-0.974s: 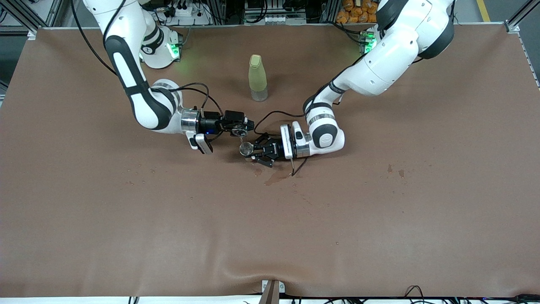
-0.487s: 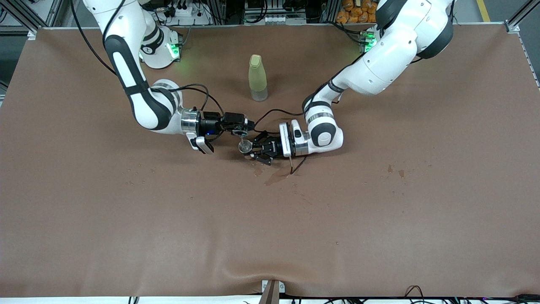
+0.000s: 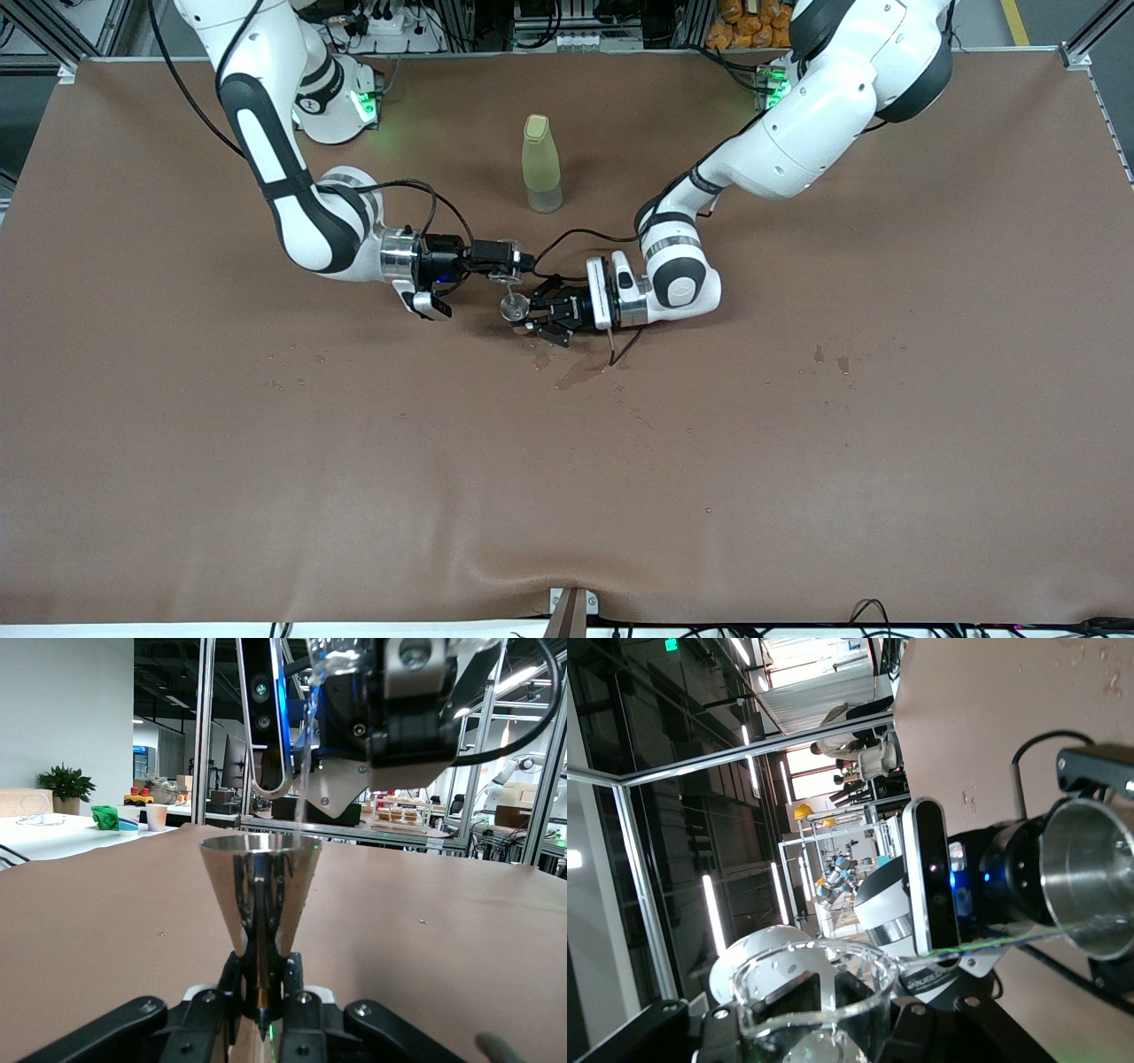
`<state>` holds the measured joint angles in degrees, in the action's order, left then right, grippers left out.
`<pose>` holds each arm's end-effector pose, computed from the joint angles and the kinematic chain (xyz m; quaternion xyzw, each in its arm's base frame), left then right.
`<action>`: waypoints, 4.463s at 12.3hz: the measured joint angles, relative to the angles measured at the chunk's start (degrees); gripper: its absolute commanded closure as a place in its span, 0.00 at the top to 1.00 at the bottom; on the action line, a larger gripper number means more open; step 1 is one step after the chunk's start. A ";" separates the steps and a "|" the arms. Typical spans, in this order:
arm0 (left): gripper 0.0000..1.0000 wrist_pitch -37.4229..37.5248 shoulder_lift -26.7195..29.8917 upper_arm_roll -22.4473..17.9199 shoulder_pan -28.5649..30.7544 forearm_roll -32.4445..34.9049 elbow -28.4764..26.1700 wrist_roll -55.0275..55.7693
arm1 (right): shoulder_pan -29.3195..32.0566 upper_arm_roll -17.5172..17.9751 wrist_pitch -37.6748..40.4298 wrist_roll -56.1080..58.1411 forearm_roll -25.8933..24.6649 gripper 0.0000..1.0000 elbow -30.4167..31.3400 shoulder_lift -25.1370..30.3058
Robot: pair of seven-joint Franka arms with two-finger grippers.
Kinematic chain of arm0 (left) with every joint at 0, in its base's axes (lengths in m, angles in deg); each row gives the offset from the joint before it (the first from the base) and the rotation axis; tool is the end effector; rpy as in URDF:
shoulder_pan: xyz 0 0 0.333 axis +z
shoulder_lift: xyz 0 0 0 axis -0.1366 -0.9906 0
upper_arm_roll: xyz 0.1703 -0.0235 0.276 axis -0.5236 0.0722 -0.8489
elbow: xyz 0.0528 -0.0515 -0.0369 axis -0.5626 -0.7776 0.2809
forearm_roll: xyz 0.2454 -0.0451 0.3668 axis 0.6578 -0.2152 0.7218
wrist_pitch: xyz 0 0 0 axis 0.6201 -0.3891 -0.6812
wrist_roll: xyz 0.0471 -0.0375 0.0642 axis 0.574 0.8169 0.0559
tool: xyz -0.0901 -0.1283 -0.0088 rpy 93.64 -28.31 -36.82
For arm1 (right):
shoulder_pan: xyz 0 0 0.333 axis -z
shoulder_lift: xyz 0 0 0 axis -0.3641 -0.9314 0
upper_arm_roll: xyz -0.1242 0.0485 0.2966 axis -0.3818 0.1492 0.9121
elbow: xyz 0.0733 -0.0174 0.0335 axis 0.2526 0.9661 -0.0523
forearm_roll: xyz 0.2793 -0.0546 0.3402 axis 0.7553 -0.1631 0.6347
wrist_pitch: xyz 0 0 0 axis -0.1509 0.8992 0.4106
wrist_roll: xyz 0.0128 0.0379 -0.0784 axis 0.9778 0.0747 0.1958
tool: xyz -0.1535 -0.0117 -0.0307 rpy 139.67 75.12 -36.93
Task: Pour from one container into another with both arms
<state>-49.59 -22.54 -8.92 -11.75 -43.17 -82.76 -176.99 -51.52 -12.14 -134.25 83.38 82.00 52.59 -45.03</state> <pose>0.5130 -0.5364 0.0587 0.5624 -0.4532 0.4936 0.4844 0.5006 0.3681 0.2107 -0.6876 0.1015 0.0482 0.7174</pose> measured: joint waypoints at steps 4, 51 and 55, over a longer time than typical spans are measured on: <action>0.00 0.00 0.05 0.67 0.13 0.00 0.00 0.00 | 0.00 0.00 0.92 -4.04 0.00 0.00 0.00 0.00; 0.00 29.67 5.28 -2.60 60.83 61.82 -9.89 17.94 | 37.07 -13.13 29.09 108.06 -56.21 0.00 -23.63 -25.35; 0.00 30.19 2.24 -2.96 61.04 61.96 -7.36 17.71 | 37.21 -12.01 27.59 108.19 -53.69 0.00 -26.59 -29.99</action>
<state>-19.40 -20.29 -11.88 49.28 18.80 -90.12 -159.28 -14.31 -24.15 -106.66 191.56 28.31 26.00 -75.02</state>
